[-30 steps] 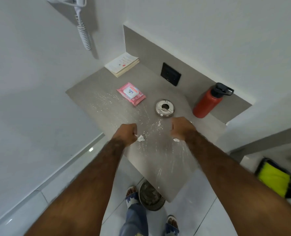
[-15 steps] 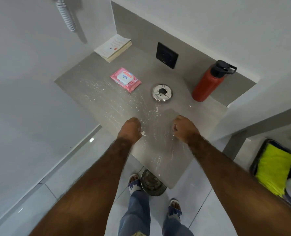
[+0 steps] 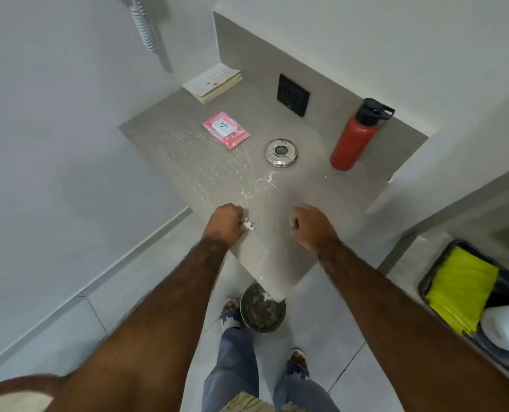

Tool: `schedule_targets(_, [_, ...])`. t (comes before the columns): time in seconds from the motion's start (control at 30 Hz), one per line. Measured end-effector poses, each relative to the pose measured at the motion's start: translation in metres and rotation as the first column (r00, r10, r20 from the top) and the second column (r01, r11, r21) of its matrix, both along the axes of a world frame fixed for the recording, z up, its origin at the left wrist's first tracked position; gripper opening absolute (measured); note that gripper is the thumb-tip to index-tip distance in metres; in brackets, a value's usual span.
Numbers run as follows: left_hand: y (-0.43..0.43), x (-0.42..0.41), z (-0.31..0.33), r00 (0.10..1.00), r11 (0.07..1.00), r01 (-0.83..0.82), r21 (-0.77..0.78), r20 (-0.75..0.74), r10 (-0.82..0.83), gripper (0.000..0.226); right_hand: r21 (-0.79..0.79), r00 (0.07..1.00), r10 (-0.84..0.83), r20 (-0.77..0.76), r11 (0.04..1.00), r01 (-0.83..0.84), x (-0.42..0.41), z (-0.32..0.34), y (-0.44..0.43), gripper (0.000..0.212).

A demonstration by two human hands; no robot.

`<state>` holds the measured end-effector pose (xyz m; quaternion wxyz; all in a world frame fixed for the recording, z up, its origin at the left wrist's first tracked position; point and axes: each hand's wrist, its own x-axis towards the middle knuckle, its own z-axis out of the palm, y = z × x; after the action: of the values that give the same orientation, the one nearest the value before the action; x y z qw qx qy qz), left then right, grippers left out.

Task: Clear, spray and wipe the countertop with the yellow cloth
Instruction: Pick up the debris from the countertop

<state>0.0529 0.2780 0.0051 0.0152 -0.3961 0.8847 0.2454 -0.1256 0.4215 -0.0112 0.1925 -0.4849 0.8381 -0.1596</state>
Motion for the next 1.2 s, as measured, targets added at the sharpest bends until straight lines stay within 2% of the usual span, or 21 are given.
schedule_targets(0.23, [0.080, 0.027, 0.005, 0.994, 0.993, -0.087, 0.084, -0.054, 0.092, 0.005, 0.034, 0.972, 0.198, 0.125, 0.979, -0.203, 0.037, 0.016, 0.056, 0.013])
schedule_targets(0.4, [0.140, 0.064, -0.028, 0.962, 0.944, -0.224, 0.242, -0.100, 0.254, 0.008, 0.033, 0.957, 0.198, 0.212, 0.977, -0.209, 0.073, -0.008, 0.102, 0.009])
schedule_targets(0.57, [0.180, 0.103, -0.086, 0.955, 0.898, -0.278, 0.342, -0.004, 0.298, 0.010, 0.086, 0.954, 0.062, 0.294, 0.992, -0.091, 0.116, -0.072, 0.150, 0.011])
schedule_targets(0.77, [0.191, 0.120, -0.194, 0.941, 0.867, -0.334, 0.370, 0.078, 0.329, 0.004, 0.172, 0.921, -0.150, 0.359, 0.981, 0.093, 0.149, -0.187, 0.168, 0.008])
schedule_targets(1.03, [0.177, 0.114, -0.362, 0.929, 0.860, -0.369, 0.352, 0.108, 0.355, 0.010, 0.326, 0.752, -0.530, 0.392, 0.845, 0.425, 0.170, -0.359, 0.148, 0.008])
schedule_targets(1.2, [0.166, 0.098, -0.433, 0.936, 0.868, -0.349, 0.352, 0.084, 0.342, 0.012, 0.352, 0.703, -0.587, 0.402, 0.808, 0.473, 0.169, -0.432, 0.120, 0.013])
